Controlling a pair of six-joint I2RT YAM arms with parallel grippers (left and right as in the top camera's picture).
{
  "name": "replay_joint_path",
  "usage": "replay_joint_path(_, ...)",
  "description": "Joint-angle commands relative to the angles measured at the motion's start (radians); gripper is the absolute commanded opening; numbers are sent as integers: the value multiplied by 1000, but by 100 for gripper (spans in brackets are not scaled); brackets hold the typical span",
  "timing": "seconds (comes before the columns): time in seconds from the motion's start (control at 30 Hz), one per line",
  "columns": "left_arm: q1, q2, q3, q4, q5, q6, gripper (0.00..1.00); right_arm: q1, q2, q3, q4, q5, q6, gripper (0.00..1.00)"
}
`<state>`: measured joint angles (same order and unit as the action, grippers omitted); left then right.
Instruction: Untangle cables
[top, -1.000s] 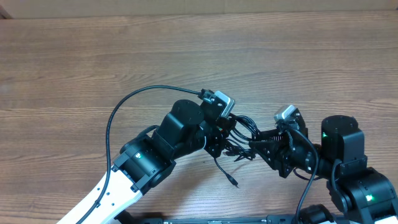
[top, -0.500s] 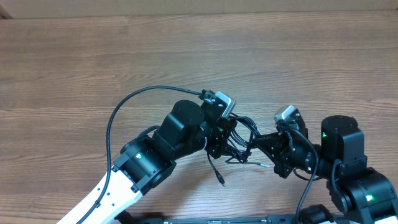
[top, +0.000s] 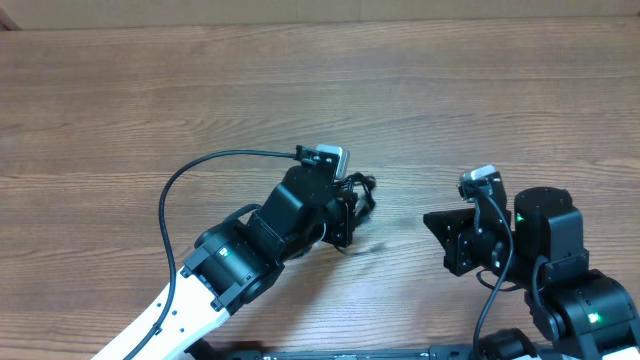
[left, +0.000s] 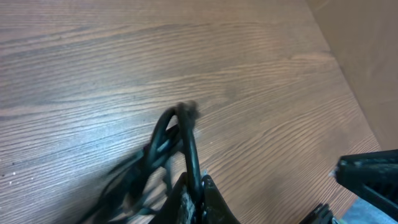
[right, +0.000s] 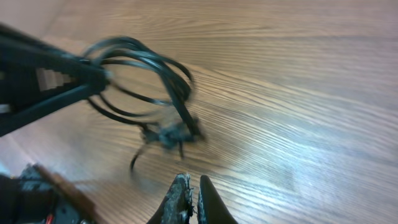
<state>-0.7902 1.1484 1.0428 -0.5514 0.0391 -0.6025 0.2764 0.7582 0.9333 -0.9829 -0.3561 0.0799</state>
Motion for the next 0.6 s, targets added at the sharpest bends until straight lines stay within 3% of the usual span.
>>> replay_joint_path(0.0, 5, -8, 19, 50, 43, 37, 4, -2, -7, 23, -8, 70, 55, 4)
replay_joint_path(0.1, 4, -8, 19, 68, 87, 129, 4, -2, -7, 23, -14, 60, 53, 6)
replay_joint_path(0.17, 4, -8, 19, 64, 109, 197, 4, -2, -7, 23, -15, 34, 40, 26)
replay_joint_path(0.23, 4, -8, 19, 61, 171, 301, 4, -2, -7, 23, -14, -5, 11, 37)
replay_joint_path(0.37, 4, -8, 19, 51, 294, 485, 4, -2, -7, 23, -16, -31, -6, 68)
replay_joint_path(0.43, 4, -8, 19, 51, 330, 541, 4, -2, -7, 23, -16, -31, -6, 73)
replay_joint_path(0.57, 4, -10, 19, 53, 402, 611, 4, -2, -7, 23, -17, -72, -83, 73)
